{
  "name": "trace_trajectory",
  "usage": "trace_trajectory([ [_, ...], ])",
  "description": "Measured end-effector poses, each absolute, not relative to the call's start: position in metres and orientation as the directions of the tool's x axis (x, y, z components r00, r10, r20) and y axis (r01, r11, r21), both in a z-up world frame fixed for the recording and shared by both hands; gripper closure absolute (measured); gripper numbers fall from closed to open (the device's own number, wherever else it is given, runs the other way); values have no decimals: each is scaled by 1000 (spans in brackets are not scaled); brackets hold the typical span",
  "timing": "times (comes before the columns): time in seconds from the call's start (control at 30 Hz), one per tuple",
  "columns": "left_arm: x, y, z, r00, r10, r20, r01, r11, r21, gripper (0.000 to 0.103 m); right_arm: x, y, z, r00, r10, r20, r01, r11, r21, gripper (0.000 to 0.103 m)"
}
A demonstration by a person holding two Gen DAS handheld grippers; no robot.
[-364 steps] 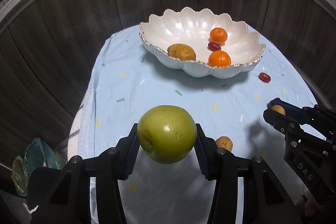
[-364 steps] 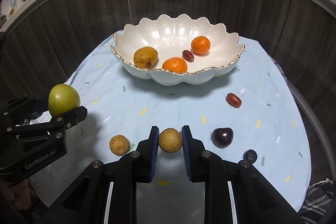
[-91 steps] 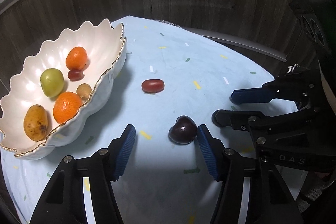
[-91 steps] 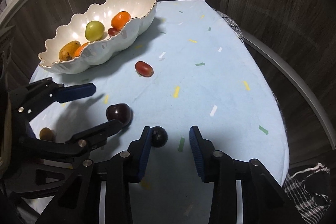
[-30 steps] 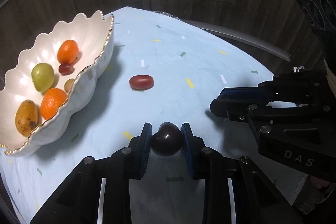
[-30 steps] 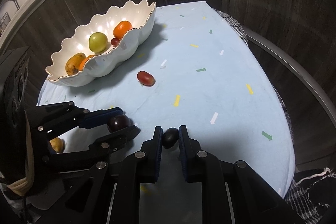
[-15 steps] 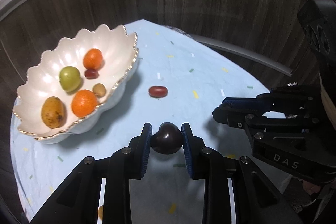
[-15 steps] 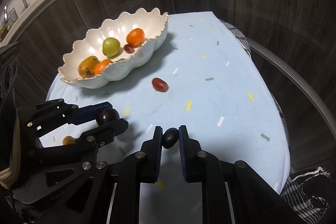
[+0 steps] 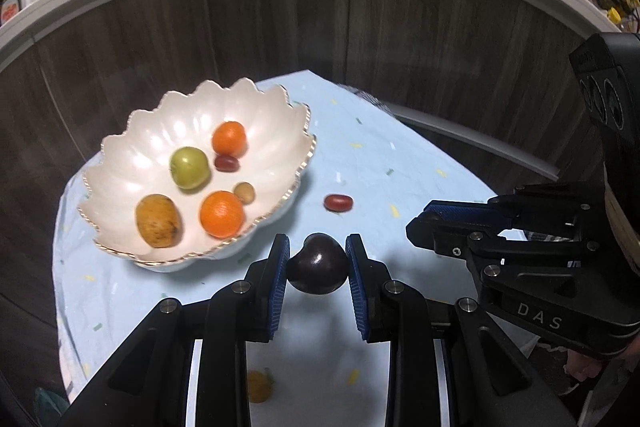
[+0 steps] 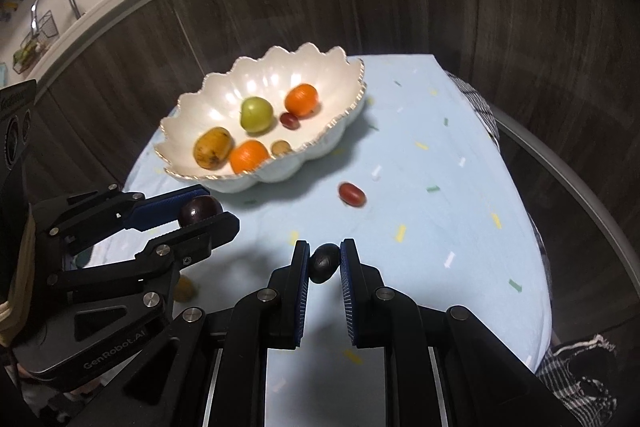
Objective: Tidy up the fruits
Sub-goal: 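Carry the cherry in the left tool over the bowl while the right tool carries the berry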
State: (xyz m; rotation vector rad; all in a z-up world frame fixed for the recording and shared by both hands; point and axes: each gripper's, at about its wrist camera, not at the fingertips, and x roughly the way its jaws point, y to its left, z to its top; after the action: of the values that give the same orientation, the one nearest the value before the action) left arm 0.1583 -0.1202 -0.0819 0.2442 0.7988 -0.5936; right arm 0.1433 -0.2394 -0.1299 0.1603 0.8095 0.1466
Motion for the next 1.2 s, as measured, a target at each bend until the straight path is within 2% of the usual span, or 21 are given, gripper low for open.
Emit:
trace_trajectory([
  [0.63,195,-69,-46,632,-367,-682,485,874,-21,74,182,-198,-72,742,221,-633,-153,975,160,86],
  [1.2,254,-59,-46,652,-334,-680,421,906,-41,74,246,-202,-64,752,195,-629,-134,980,144,86],
])
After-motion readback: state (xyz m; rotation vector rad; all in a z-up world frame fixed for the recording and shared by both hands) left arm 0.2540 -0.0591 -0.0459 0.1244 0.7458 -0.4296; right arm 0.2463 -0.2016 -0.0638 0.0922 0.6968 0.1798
